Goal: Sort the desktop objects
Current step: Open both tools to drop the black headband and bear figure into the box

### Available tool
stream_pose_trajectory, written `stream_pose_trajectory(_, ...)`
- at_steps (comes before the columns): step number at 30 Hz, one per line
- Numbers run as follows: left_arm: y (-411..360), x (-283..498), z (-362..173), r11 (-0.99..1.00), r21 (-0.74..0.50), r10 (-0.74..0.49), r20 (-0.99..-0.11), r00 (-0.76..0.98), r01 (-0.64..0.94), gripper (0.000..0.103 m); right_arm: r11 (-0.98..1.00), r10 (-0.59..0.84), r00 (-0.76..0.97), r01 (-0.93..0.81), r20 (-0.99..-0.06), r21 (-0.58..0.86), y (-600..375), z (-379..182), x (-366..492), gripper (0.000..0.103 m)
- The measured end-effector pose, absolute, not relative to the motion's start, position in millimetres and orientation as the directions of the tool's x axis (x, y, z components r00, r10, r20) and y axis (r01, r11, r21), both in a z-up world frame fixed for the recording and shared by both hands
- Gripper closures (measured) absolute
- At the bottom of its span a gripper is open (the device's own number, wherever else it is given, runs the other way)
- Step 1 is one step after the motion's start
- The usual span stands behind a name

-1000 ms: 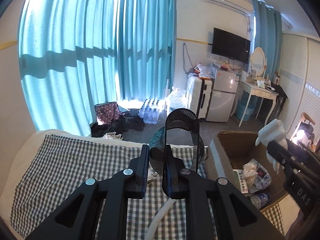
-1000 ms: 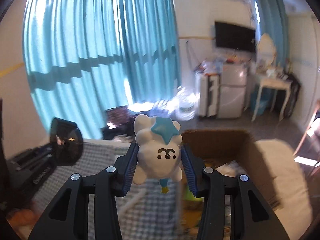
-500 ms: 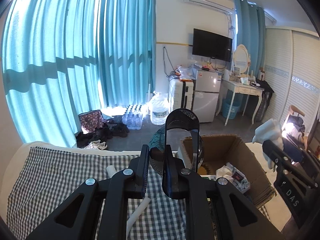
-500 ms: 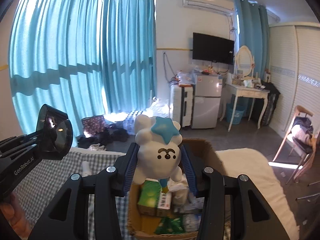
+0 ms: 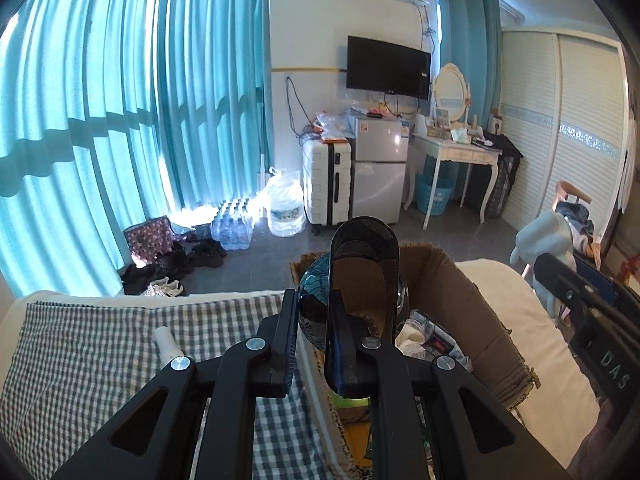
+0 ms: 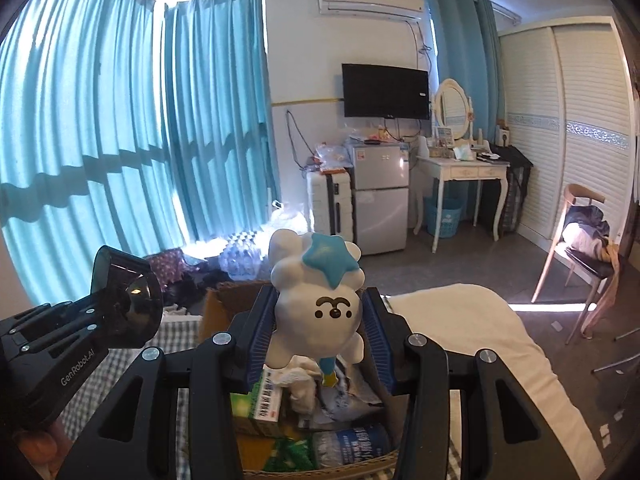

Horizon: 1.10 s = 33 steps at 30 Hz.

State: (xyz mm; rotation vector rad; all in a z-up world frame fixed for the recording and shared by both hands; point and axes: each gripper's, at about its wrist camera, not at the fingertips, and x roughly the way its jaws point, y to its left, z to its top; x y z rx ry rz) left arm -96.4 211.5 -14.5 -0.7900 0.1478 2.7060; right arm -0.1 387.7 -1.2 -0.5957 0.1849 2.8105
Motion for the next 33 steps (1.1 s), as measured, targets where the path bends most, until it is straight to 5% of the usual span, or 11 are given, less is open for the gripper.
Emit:
stream_pose_trajectory(22,261,-123,-88,-0.922,0.026,0.271,-0.668,-0.693,-0.386,0.086,-0.953,0.159,-0.723,-0.291,-0.672,0.087,418,-79,-41,0.059)
stream_pose_trajectory(27,254,-122,-83,-0.923,0.016,0.277,-0.664,-0.695,-0.384,0.059,-0.953,0.174,-0.714,-0.295,-0.679,0.066,417,-77,-41,0.059)
stream_pose_trajectory(33,244,-115,-72,-0.927,0.020,0.274,-0.647,-0.712,-0.375,0.059,-0.945,0.175,-0.747,-0.310,-0.642,0.103,420,-65,-33,0.059)
